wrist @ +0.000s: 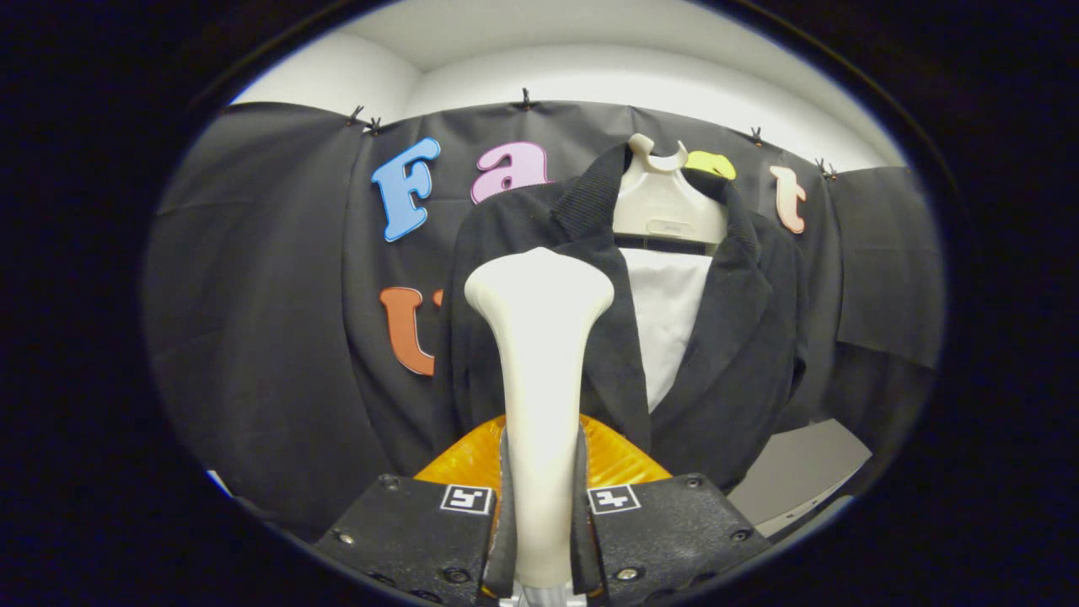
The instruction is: Iron the clothes twice with a garment steamer, once on the left side and once on the right side.
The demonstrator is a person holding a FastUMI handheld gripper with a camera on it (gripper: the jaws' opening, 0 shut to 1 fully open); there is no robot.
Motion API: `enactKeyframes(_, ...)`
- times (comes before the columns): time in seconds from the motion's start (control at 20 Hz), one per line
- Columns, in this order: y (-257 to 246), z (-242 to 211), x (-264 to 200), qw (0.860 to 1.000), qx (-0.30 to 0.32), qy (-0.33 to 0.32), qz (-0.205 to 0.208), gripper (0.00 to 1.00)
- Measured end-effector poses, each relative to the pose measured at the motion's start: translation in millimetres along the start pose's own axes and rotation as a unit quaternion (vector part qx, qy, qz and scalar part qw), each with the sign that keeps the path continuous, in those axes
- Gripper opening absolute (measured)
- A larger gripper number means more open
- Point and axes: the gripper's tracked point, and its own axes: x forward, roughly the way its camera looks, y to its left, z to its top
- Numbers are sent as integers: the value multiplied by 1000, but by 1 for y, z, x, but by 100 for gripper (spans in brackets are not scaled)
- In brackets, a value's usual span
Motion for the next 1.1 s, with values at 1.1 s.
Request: enactKeyframes(1.1, -10, -135, 9, 996, 4, 83, -18, 28)
